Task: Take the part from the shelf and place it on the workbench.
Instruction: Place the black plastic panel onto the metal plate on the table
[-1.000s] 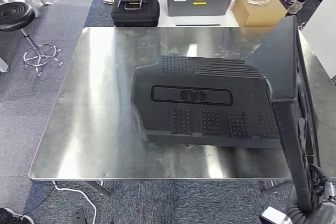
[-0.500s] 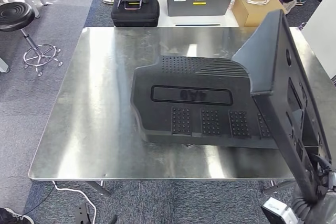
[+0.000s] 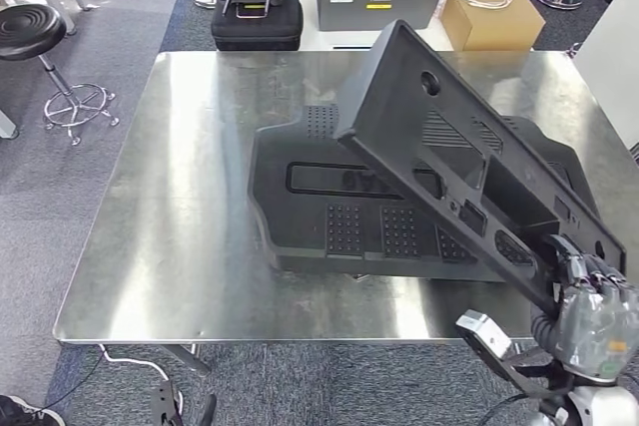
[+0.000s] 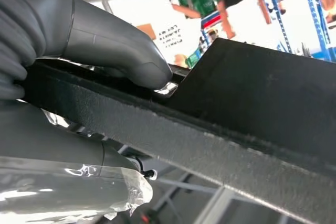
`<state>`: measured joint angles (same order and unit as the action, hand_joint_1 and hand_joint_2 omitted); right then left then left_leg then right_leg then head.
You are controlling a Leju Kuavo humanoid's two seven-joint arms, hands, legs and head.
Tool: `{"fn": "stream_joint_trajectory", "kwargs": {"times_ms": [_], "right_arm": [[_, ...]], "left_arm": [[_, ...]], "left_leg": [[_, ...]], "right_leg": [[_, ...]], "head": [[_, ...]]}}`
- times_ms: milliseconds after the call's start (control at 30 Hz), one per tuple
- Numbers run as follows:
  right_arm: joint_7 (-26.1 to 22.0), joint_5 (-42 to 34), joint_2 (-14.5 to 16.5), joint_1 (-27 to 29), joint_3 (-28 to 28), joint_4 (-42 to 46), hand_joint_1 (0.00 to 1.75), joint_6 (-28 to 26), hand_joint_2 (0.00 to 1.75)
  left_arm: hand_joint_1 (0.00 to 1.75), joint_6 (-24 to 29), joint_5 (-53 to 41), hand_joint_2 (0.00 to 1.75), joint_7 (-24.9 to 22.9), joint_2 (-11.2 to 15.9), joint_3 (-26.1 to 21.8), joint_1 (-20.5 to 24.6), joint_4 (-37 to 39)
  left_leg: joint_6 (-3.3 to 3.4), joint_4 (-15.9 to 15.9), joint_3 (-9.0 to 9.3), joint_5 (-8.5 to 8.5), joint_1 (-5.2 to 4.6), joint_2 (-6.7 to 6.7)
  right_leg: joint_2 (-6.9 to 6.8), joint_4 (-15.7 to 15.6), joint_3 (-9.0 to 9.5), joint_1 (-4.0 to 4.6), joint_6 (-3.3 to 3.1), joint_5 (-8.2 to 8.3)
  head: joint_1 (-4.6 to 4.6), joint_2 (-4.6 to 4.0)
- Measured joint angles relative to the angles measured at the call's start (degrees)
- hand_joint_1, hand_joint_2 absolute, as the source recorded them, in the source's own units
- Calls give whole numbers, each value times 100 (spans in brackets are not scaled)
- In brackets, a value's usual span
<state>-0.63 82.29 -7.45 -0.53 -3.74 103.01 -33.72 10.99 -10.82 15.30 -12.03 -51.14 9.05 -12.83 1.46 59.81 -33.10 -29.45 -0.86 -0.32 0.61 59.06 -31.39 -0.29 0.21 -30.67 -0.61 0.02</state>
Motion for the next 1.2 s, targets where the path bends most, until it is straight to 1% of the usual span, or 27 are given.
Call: {"fn": "stream_joint_trajectory", "kwargs": {"times_ms": [100, 167, 367, 567, 667, 833, 967, 1067, 1200], "right_arm": [[263, 500, -180, -523, -239, -353, 175, 309, 175], [400, 623, -295, -872, -399, -588, 175, 460, 175], [769, 736, -575, -1741, -716, -1176, 175, 883, 175], [1193, 771, -755, -2551, -960, -1730, 175, 1518, 175], [1411, 772, -839, -2894, -1086, -2014, 175, 1728, 175], [1505, 773, -945, -3324, -1212, -2525, 175, 1974, 175], [1563, 773, -1006, -3641, -1307, -3124, 175, 2130, 175], [1656, 776, -1027, -3748, -1416, -3486, 175, 2127, 175], [1830, 781, -1034, -3737, -1702, -3803, 175, 2128, 175]], "left_arm": [[0, -10, 0, 0, -49, -7, 59, 41, 0], [0, -10, 0, 0, -76, -13, 95, 63, 0], [0, -22, 0, 0, -155, -15, 205, 88, 0], [0, -28, 0, 0, -228, -15, 305, 96, 0], [0, -41, 0, 0, -245, -16, 331, 100, 0], [0, -74, 0, 0, -281, -18, 368, 104, 0], [0, -75, 0, 0, -324, -25, 437, 113, 0], [0, -66, 0, 0, -341, -31, 469, 118, 0], [0, -29, 0, 0, -359, -37, 476, 124, 0]], "left_leg": [[2, 1, 0, 2, 0, 0], [5, 2, 0, 4, -1, -3], [7, 3, -3, 5, -2, -4], [7, 3, -4, 5, -2, -5], [7, 4, -3, 5, -2, -5], [7, 5, -4, 5, -2, -5], [7, 5, -4, 5, -2, -5], [7, 5, -4, 5, -2, -5], [7, 5, -4, 5, -2, -6]], "right_leg": [[3, 0, -1, 0, 3, 2], [1, 0, 0, 0, 4, 3], [0, -1, -2, -1, 5, 3], [-1, -1, -2, -1, 5, 3], [-1, -1, -3, -1, 5, 4], [-2, -1, -3, -1, 5, 3], [-5, -1, -3, -1, 5, 4], [-6, -1, -3, -1, 5, 4], [-7, -1, -4, -1, 5, 3]], "head": [[0, 0], [0, 0], [0, 0], [0, 0], [0, 0], [0, 0], [0, 0], [0, 0], [0, 0]]}}
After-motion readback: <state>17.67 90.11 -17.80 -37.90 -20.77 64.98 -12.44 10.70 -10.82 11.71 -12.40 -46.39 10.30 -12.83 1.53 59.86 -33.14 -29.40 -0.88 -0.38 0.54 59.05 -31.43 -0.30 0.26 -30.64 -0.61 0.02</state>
